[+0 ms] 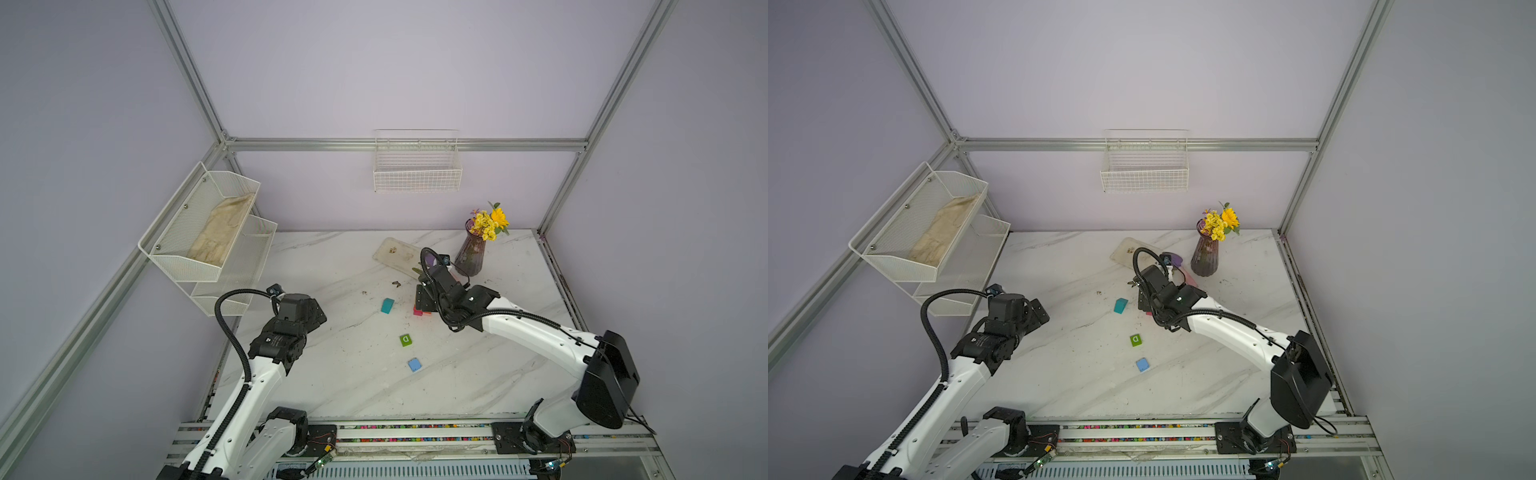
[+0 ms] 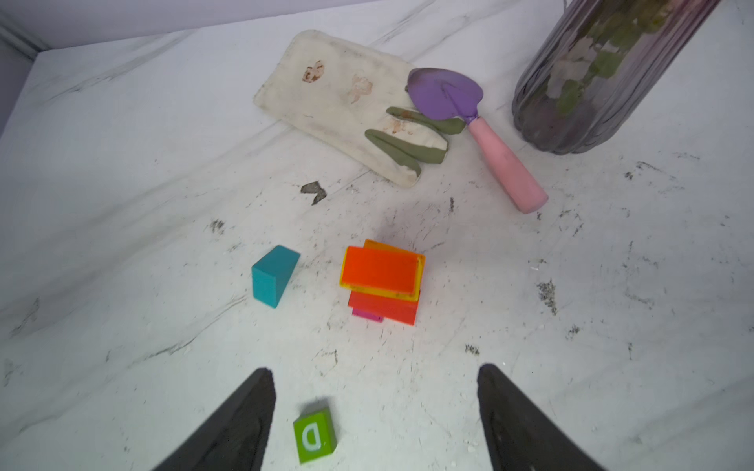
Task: Build the wood block tower
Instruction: 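Move the right gripper over the green 'D' cube nearer the robot, then lower the right gripper around the green cube and close it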
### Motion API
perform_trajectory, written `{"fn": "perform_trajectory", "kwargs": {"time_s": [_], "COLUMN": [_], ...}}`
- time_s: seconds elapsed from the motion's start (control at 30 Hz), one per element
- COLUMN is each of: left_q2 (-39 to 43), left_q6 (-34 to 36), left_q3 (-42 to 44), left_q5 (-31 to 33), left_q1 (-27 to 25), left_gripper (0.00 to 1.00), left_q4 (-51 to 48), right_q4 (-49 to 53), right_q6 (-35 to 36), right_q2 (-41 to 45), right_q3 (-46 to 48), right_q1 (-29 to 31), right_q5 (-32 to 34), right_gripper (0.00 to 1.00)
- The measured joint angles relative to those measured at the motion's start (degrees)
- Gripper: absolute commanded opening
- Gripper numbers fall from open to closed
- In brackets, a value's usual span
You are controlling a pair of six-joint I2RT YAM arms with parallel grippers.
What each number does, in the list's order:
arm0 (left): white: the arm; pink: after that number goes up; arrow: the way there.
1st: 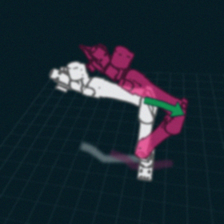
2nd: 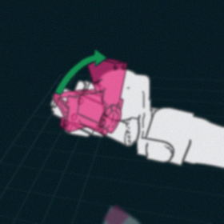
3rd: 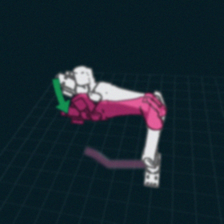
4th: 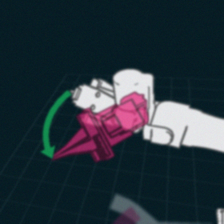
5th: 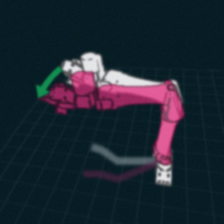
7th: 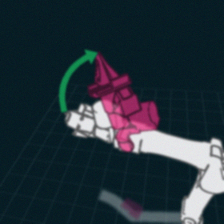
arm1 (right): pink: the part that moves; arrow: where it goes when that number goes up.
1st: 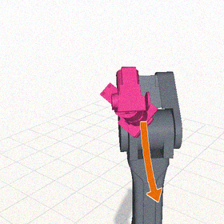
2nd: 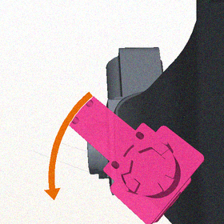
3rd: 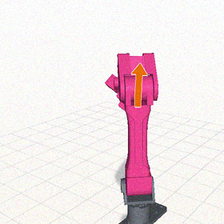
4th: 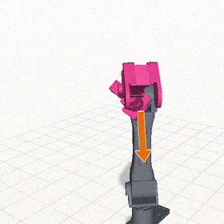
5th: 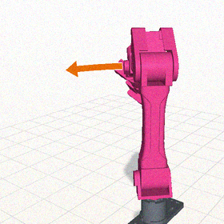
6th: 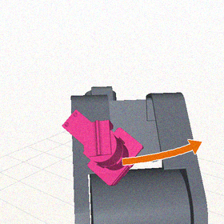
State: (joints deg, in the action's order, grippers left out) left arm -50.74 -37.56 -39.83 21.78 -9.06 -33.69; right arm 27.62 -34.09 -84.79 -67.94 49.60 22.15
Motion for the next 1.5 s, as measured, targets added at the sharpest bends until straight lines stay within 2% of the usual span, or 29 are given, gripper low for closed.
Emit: {"fn": "perform_trajectory", "kwargs": {"time_s": [0.13, 0.23, 0.37, 0.5, 0.8, 1.07, 1.5], "left_q2": [2.80, 3.85, 3.91, 4.04, 7.02, 8.24, 8.07], "left_q6": [0.63, -0.24, -1.14, -0.11, 0.28, 0.26, 0.31], "left_q3": [1.14, 1.33, 1.90, 2.78, 4.11, 4.11, 4.13], "left_q5": [-1.84, -1.99, -1.95, -5.97, -8.61, -8.74, -9.40], "left_q1": [0.00, 0.00, 0.00, 0.00, 0.00, 0.00, 0.00], "left_gripper": [1.00, 1.00, 1.00, 1.00, 1.00, 1.00, 1.00], "left_q4": [-0.22, -2.71, -5.18, -4.59, -4.68, -4.66, -4.63], "right_q4": [-1.92, -4.26, -7.28, -10.01, -12.28, -12.02, -11.52], "right_q6": [-0.24, -0.26, 0.00, 0.15, 0.33, 0.39, -0.09], "right_q2": [5.33, 5.09, -1.77, -9.05, -17.99, -19.63, -20.35], "right_q3": [7.56, 11.80, 12.96, 12.85, 8.07, 6.03, 5.66], "right_q1": [4.44, 6.40, 7.52, 7.67, 7.67, 7.67, 7.67], "right_q5": [-0.50, -2.71, -6.03, -8.52, -10.08, -9.97, -9.35], "right_gripper": [0.77, 0.77, 0.75, 0.74, 0.68, 0.50, 0.32]}}
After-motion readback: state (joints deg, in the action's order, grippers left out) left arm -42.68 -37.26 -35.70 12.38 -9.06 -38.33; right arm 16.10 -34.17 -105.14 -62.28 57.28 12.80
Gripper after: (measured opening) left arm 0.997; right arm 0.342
